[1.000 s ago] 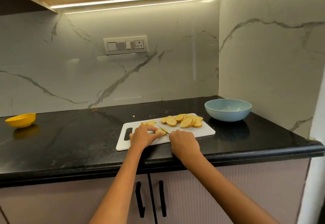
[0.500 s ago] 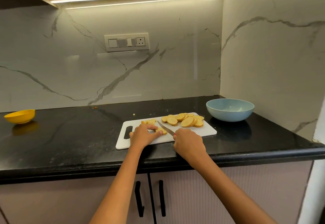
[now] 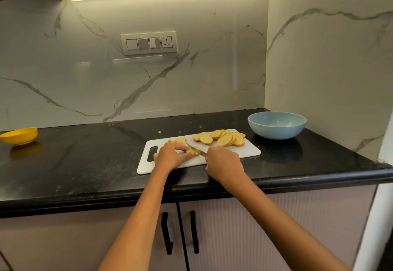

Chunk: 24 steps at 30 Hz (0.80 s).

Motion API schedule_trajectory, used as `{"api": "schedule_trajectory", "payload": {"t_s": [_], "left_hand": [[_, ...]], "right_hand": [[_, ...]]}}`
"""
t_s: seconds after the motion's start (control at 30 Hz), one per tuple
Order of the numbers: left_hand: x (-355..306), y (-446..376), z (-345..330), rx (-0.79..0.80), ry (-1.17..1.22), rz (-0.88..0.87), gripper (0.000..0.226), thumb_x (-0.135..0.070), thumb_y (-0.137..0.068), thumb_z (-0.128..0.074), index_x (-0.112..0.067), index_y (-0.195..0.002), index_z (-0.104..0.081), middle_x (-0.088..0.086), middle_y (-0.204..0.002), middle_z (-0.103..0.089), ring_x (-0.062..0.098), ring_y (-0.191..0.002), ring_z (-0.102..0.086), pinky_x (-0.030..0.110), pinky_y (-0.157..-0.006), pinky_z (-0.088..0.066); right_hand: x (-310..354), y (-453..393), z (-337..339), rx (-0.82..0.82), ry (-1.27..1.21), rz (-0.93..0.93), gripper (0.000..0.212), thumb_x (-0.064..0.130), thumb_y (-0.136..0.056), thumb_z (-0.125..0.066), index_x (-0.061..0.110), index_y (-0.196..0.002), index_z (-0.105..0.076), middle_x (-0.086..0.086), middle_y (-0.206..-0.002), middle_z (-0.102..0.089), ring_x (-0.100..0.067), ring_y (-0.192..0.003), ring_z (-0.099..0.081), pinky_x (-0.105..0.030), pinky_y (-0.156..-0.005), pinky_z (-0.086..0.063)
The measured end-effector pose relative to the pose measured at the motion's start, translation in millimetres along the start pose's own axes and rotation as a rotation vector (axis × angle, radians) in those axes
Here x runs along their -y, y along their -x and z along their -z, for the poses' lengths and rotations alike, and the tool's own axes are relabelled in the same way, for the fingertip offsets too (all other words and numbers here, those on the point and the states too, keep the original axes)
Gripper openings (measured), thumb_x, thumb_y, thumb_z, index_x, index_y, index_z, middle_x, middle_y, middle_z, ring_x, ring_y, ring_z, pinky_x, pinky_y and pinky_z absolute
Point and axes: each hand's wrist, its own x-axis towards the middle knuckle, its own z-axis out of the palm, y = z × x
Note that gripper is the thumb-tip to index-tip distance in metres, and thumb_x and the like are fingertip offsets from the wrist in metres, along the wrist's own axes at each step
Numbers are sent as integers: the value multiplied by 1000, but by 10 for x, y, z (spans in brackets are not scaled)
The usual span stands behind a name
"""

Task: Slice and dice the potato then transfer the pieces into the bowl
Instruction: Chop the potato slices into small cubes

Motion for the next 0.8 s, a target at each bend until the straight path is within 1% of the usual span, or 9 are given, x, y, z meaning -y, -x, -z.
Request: {"api": "schedule_trajectory", "payload": {"t_s": [0.1,0.2,0.37,0.53,0.6,0.67,0.73,0.8], "left_hand": [[-7,9,1,-1,-5,-11,22,-50,-76,-69,-37,-93,-71,-8,-121,-62,20,-114,-51,42,-99,-37],[-5,9,-5,-5,-26,-13,23,-51,-76,-68,-37,-94,-71,-10,-124,-60,19,-118,-49,38,-96,-36],[5,-8,-18,-10,-23,-10,27,-53,-76,-68,-36,-97,-71,-10,-127,-58,19,-123,-45,35,-89,-27],[-3,22,-19,-19,-23,-20,25,-52,-76,-68,-36,-96,-71,-12,-125,-59,19,-119,-48,35,-90,-28],[1,32,-23,-22,-33,-20,27,-53,-77,-67,-36,-97,-70,-12,-122,-60,19,-115,-50,35,-92,-31],[14,26,-32,-40,-4,-13,26,-49,-80,-65,-33,-100,-70,-10,-121,-61,19,-113,-52,38,-96,-36],[34,5,-36,-100,101,2,24,-39,-86,-63,-26,-104,-71,-6,-120,-63,19,-109,-56,42,-99,-40],[46,-12,-34,-163,189,2,22,-32,-88,-62,-19,-103,-72,0,-115,-67,18,-102,-59,44,-98,-43]], "right_hand": [[65,-99,10,5,14,23,22,16,-98,-44,9,-114,-56,-9,-111,-62,-24,-99,-59,-28,-75,-42],[78,-103,5,32,49,49,23,15,-98,-43,9,-117,-55,-9,-114,-61,-23,-101,-59,-29,-79,-43],[-34,107,20,20,180,94,25,16,-98,-44,10,-121,-51,-9,-116,-57,-23,-103,-58,-28,-72,-37],[11,44,-1,9,220,150,23,13,-98,-44,10,-118,-54,-9,-114,-59,-23,-100,-59,-28,-73,-38],[-11,26,-22,4,168,122,22,15,-98,-43,10,-117,-54,-9,-113,-59,-23,-99,-59,-28,-72,-38],[-73,20,-39,1,41,48,20,18,-98,-43,10,-113,-55,-8,-109,-60,-21,-95,-59,-28,-71,-37],[-129,14,-35,8,-89,-24,20,20,-98,-43,10,-107,-57,-8,-104,-61,-20,-88,-57,-27,-69,-38],[-153,-3,-31,27,-150,-45,21,22,-98,-43,10,-104,-59,-8,-100,-62,-18,-83,-56,-27,-69,-40]]}}
